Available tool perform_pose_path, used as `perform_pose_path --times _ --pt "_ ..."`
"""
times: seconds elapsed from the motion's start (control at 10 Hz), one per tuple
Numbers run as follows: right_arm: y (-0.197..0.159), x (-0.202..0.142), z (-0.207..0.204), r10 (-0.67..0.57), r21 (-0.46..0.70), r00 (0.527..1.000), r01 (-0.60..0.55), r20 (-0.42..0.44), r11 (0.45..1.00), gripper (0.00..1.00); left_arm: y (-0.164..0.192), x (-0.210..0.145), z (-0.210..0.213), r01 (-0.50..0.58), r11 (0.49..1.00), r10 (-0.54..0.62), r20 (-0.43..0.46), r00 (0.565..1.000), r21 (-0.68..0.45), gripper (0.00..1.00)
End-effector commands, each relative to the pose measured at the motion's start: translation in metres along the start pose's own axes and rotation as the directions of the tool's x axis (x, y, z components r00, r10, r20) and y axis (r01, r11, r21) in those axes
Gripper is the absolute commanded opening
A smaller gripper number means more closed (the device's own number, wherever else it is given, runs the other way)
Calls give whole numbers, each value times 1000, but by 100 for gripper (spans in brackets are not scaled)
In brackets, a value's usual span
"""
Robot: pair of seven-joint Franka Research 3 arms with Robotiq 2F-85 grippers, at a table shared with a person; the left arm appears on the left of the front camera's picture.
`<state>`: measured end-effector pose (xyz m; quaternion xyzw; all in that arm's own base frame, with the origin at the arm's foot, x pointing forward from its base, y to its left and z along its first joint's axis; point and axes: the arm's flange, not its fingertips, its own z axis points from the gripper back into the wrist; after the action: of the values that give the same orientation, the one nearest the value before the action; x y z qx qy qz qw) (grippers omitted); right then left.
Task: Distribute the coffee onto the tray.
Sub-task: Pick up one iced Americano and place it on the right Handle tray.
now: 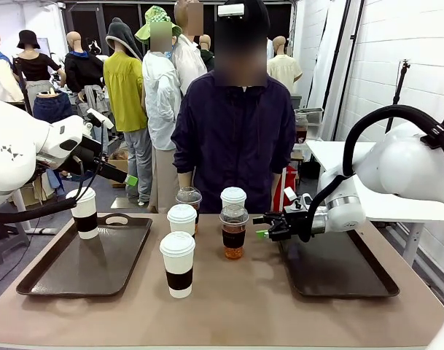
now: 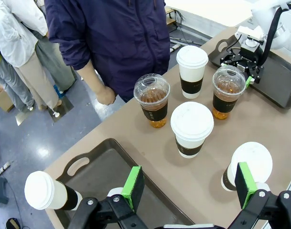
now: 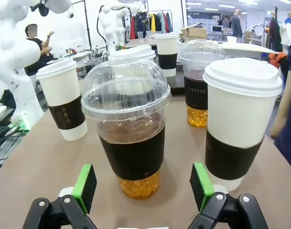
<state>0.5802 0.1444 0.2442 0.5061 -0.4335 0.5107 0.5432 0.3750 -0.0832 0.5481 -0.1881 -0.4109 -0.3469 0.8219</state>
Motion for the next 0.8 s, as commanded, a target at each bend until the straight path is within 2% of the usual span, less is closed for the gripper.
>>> perform_pose_path --times 0.0,0.7 --pt "-13 -5 -14 -1 -14 1000 1 17 1000 100 1 -1 1 -5 1000 5 1 1000 -7 100" --pt "-14 -9 -41 -28 45 999 27 16 999 100 1 -1 1 -5 1000 5 1 1000 -7 100"
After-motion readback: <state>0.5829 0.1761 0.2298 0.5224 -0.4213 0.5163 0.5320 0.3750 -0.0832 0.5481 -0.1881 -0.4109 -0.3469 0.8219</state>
